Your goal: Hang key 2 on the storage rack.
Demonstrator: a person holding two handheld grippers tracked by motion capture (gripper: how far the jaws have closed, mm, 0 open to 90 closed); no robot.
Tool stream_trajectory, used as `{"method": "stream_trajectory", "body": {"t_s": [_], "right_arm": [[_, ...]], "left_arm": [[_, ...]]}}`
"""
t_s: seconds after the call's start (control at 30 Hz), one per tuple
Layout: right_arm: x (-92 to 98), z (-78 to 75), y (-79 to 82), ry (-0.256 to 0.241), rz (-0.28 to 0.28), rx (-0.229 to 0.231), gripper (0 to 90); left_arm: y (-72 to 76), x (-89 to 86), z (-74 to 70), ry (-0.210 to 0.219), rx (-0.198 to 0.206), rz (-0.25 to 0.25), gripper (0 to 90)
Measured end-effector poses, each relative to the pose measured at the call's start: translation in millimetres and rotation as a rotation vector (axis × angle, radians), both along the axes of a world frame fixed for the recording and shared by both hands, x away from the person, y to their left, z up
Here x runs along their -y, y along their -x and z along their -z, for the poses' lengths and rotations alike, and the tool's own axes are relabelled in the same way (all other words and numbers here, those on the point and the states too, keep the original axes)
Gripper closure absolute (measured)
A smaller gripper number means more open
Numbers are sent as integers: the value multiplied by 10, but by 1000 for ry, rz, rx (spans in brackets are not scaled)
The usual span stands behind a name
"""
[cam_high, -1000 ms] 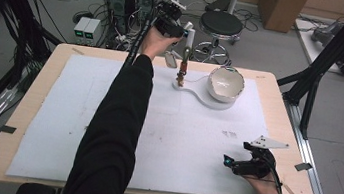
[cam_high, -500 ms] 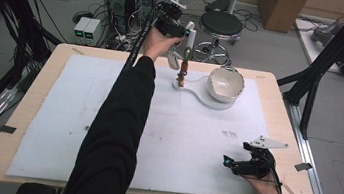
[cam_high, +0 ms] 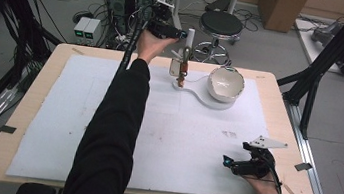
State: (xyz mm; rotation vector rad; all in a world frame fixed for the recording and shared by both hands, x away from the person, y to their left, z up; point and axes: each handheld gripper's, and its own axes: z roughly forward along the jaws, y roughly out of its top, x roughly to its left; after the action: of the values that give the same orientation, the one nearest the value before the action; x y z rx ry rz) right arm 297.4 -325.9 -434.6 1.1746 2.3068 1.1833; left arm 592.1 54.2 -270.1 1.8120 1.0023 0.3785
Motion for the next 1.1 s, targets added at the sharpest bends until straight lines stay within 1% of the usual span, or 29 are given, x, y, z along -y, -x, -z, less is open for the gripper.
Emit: {"method": "stream_trajectory", "body": {"t_s": [0.07, 0.13, 0.17, 0.23, 0.3, 0.5, 0.6, 0.73, 0.93, 1.0, 1.03, 1.1], "right_arm": [[0, 0, -2, -1, 0, -2, 6], [-2, 0, -4, -3, 3, -4, 6], [-3, -1, -6, -3, 3, -3, 7], [-4, 2, -18, 0, -3, 5, 6], [-15, 0, -17, -3, -1, -4, 7], [-26, 2, -29, -1, -2, -5, 7], [-27, 4, -32, -3, -2, -8, 6], [-19, 5, -34, 1, -3, -5, 6], [-18, 3, -25, 0, -1, -4, 6], [-16, 2, -22, 2, -2, -2, 7], [-16, 3, -19, 4, 0, -5, 6], [-10, 9, -21, 7, 2, -4, 6]], "left_arm": [[8, -62, 27, -28, -21, -3, 228], [25, -107, 47, -56, -39, 3, 113], [34, -130, 58, -68, -46, 10, 70], [57, -184, 78, -75, -61, 35, 22], [87, -237, 97, -71, -64, 52, 17], [201, -369, 137, -83, -49, 63, 17], [253, -421, 157, -82, -40, 64, 17], [320, -484, 187, -92, -36, 77, 17], [415, -508, 229, -108, -32, 104, 17], [460, -509, 238, -114, -25, 109, 17], [484, -510, 247, -109, -19, 110, 17], [537, -528, 262, -123, -16, 118, 17]]}}
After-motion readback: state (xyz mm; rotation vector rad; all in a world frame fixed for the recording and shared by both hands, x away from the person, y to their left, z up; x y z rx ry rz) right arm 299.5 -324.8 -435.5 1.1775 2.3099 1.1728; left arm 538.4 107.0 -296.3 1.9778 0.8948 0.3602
